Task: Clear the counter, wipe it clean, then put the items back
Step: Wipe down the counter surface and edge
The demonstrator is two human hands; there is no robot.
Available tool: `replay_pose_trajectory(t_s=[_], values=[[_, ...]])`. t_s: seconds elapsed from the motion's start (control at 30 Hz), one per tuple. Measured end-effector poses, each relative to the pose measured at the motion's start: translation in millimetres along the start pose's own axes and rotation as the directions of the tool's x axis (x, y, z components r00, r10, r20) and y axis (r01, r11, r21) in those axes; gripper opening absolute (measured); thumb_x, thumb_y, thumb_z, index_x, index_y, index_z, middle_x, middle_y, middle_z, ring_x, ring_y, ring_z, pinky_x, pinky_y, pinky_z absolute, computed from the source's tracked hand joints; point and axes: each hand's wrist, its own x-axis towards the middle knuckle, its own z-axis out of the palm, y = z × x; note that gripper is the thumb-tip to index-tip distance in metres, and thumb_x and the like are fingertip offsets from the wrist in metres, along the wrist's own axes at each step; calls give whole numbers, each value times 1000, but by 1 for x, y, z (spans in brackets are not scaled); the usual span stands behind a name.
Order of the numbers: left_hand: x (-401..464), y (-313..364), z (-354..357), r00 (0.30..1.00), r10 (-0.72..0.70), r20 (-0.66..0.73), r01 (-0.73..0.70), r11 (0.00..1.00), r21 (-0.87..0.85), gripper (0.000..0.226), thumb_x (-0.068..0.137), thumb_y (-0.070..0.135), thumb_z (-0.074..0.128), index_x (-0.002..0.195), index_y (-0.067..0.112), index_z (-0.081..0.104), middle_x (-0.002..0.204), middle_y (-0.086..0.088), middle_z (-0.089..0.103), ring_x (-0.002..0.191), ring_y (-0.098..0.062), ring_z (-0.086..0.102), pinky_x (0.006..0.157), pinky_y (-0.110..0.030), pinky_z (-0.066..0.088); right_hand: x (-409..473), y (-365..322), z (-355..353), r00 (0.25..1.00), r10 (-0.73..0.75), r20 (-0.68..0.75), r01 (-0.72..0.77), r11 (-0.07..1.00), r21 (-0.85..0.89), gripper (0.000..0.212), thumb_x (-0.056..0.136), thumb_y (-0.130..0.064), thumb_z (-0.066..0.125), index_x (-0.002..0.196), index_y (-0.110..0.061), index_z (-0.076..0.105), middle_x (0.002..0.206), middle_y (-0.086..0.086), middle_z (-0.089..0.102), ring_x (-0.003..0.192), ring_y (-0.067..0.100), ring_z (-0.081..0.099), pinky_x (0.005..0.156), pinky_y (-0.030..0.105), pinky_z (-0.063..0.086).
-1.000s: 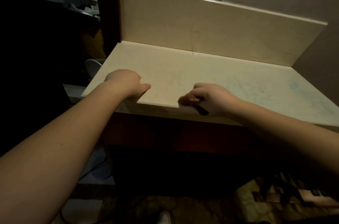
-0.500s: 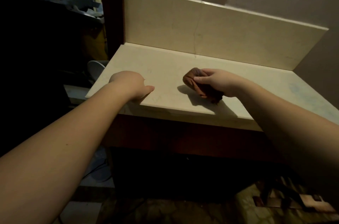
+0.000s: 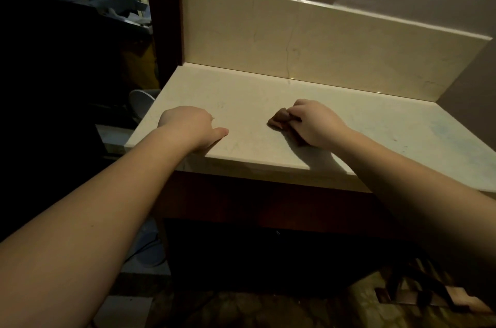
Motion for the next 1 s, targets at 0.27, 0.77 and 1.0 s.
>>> replay_pose_trajectory(t_s=[0.27,0.77,1.0], values=[[1,1,-2,1000,-12,14,11,999,34,69,91,71,24,141,28,46,131,-5,55,115,-28,54,77,-38,47,-6,-1,-2,994,-10,113,8,1000,23,38,91,-46,57,111,-15,64,116,3,53,101,23,49,82,34,41],[-2,2,2,1000,-3,-23,4,998,69,69,91,71,23,139,26,45,131,-6,53,110,-27,56,64,-33,40,6,-2,6,990,-67,123,40,977,207,15,92,-32,60,99,-19,62,95,-3,54,87,19,49,74,31,35],[-3,3,2,999,0,-38,3,997,80,69,91,71,21,139,27,45,134,-6,52,110,-27,56,63,-33,40,41,6,5,993,74,95,-86,988,129,23,91,-32,60,100,-11,65,93,0,51,90,22,49,75,30,33]])
